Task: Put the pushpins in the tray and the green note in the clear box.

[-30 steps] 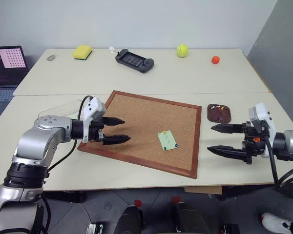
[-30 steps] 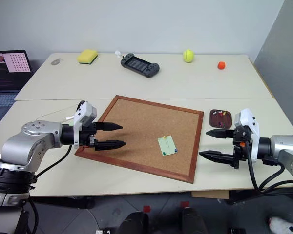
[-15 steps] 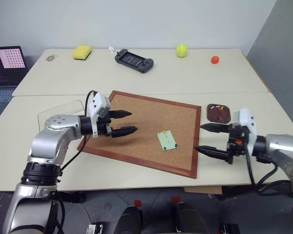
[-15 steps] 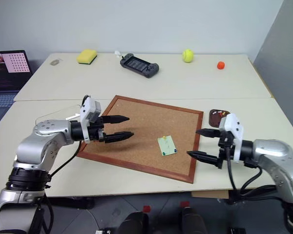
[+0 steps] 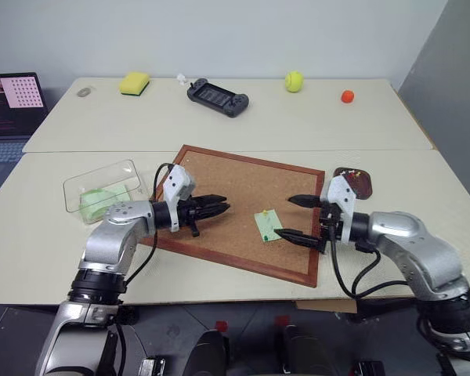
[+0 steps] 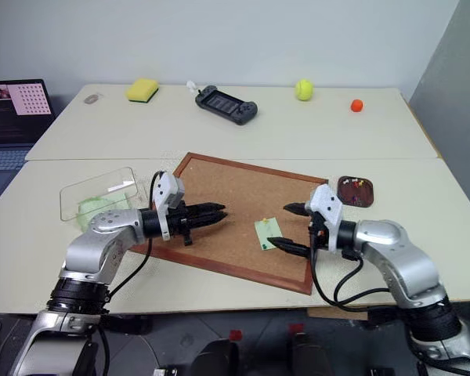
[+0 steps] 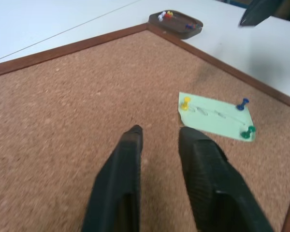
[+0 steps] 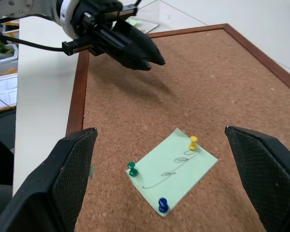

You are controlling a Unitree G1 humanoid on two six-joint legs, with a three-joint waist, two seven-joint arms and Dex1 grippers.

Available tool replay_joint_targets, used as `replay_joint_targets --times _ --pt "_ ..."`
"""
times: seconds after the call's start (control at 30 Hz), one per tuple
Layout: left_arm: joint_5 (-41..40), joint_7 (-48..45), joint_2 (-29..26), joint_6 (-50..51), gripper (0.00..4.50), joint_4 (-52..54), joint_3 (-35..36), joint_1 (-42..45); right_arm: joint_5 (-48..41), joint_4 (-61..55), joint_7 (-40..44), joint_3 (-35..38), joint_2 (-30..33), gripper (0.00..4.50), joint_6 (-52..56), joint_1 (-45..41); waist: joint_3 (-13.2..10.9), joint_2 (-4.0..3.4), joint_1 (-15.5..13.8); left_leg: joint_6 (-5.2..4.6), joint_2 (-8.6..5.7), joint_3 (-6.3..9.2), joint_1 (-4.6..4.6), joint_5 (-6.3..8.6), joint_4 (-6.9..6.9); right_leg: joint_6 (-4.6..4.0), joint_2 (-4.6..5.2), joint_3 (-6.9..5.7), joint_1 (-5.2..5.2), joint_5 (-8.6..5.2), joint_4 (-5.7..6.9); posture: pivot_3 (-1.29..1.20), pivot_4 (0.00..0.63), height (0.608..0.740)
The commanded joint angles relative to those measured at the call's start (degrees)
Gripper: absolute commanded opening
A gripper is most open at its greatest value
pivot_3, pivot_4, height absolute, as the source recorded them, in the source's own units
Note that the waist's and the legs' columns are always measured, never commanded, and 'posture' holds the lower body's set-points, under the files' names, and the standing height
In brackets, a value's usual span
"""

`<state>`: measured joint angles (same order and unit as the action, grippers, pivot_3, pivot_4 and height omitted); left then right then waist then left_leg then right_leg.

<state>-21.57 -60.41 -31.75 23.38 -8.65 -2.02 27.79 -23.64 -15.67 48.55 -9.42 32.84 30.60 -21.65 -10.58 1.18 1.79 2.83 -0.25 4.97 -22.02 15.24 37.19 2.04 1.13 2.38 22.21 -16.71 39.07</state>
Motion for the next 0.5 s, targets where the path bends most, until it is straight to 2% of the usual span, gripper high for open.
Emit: replay_joint_targets --times 0.03,0.33,0.5 --pt "1.0 0.8 0.6 -1.3 0.13 -0.5 -0.2 0.7 2.5 2.7 -0.6 -1.5 -2.4 4.5 -3.1 -2.5 0.0 0.0 0.0 0.0 0.01 0.0 0.01 0.0 -0.01 0.0 0.0 0.0 0.0 0.0 0.01 0.0 0.15 0.74" --pt "7.5 2.0 2.2 -2.3 0.05 -6.1 -6.1 0.0 6.8 11.1 -1.1 -4.2 -7.9 4.5 -5.6 -6.5 0.0 0.0 0.1 0.0 -0.04 0.0 0.01 0.0 0.01 -0.01 0.01 0.03 0.02 0.0 0.02 0.0 0.15 0.74" --pt "8.4 2.0 3.0 -2.8 0.05 -8.3 -6.8 -0.2 9.3 15.9 -1.7 -5.0 -10.1 4.5 -6.7 -8.9 0.1 -0.06 0.0 0.0 -0.05 0.01 0.07 0.0 -0.01 -0.01 0.01 0.0 -0.03 0.0 0.03 0.0 0.15 0.74"
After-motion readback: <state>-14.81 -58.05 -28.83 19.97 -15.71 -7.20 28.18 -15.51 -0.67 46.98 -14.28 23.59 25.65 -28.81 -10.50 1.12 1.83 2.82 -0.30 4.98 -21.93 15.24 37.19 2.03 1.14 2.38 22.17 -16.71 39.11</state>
